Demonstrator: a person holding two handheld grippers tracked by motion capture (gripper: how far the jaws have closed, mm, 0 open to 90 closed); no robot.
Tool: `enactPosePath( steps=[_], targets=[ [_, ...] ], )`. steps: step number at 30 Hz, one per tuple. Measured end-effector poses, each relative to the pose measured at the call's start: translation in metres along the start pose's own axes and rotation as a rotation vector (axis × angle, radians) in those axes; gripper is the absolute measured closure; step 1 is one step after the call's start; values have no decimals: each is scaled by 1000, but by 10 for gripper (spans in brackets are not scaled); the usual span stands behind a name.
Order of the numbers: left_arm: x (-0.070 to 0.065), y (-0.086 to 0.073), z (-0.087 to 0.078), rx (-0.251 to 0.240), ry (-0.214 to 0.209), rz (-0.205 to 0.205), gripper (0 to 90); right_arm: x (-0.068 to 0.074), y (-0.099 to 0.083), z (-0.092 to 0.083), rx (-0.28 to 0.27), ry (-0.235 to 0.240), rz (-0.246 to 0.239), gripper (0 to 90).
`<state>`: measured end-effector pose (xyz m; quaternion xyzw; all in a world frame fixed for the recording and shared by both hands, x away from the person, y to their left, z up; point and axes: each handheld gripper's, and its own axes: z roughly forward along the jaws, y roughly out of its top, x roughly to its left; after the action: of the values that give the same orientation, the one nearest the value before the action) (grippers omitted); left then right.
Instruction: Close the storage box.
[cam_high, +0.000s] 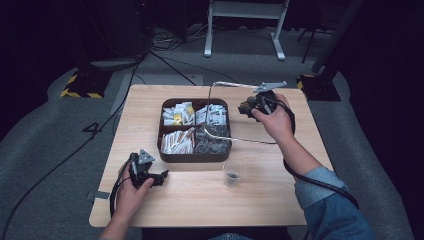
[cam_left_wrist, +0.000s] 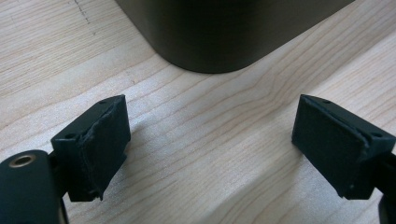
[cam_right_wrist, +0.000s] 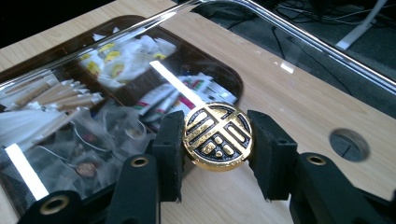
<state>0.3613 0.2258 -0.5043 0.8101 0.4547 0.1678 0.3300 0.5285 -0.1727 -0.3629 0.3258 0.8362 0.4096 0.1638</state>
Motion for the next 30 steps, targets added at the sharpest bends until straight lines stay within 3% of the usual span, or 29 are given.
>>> enactPosePath(
  steps=[13, 30],
  targets=[
    [0, 0, 0, 0, 0, -1, 119, 47, 32, 38, 19, 35, -40, 588],
    [0, 0, 0, 0, -2, -2, 119, 79, 42, 85, 58, 49, -39, 587]
  ],
)
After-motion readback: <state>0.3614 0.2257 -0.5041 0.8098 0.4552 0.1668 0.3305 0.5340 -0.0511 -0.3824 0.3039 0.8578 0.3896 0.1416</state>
